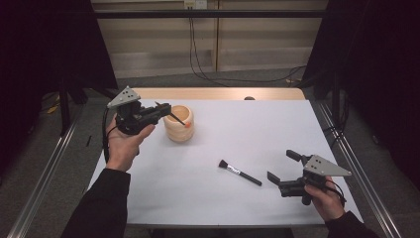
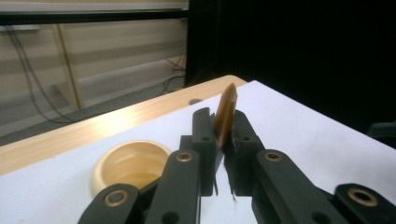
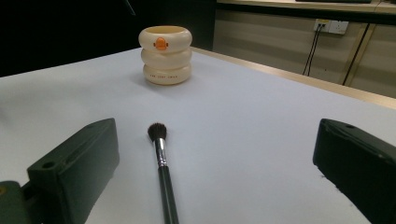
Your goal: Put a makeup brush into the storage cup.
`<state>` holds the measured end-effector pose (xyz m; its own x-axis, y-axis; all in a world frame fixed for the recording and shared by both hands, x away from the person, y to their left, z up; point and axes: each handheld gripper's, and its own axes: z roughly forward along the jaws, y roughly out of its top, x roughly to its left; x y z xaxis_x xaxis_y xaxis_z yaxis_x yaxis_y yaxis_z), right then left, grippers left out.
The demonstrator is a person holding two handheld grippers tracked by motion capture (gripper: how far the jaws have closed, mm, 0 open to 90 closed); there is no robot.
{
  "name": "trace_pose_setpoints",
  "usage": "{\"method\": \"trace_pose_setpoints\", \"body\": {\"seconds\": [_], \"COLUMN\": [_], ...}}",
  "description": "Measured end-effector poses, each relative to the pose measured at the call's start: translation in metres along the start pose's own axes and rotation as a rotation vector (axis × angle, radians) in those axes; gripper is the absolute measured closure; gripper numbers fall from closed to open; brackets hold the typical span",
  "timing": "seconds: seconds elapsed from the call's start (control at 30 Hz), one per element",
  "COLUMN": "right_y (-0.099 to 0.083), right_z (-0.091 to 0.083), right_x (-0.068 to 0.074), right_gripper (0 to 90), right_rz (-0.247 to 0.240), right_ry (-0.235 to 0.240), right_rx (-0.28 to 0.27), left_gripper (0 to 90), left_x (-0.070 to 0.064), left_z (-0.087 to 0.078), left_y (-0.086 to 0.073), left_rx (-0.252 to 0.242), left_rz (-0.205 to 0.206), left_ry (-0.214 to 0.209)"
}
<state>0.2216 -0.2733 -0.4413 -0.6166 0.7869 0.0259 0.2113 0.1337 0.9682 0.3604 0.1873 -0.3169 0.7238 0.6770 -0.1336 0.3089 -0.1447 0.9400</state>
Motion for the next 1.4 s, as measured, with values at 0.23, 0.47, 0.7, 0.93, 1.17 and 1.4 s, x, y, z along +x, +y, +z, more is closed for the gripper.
{"method": "trace_pose_setpoints", "body": {"seconds": [0.23, 0.47, 0.7, 0.93, 1.17, 1.4], "right_y": [0.000, -0.001, -0.002, -0.003, -0.003, -0.003], "right_z": [0.000, 0.001, 0.001, 0.002, 0.002, 0.002], "right_x": [0.000, 0.000, 0.001, 0.001, 0.002, 0.002], "right_gripper": [0.0, 0.0, 0.0, 0.0, 0.0, 0.0], "right_rz": [-0.012, -0.022, -0.022, -0.017, -0.023, -0.024], "right_ry": [-0.012, -0.010, -0.003, -0.009, 0.002, 0.003], "right_rx": [-0.008, -0.011, -0.006, -0.003, -0.005, -0.003], "left_gripper": [83.9, 83.9, 83.9, 83.9, 83.9, 83.9], "left_x": [0.014, 0.016, 0.027, 0.031, 0.035, 0.035], "left_z": [0.005, 0.008, 0.019, 0.026, 0.037, 0.046], "left_y": [0.001, 0.006, 0.002, -0.001, -0.005, -0.008], "left_rx": [0.010, 0.017, 0.027, 0.038, 0.054, 0.074], "left_rz": [-0.005, 0.010, 0.019, 0.013, 0.004, 0.002], "left_ry": [0.054, 0.102, 0.133, 0.161, 0.179, 0.173]}}
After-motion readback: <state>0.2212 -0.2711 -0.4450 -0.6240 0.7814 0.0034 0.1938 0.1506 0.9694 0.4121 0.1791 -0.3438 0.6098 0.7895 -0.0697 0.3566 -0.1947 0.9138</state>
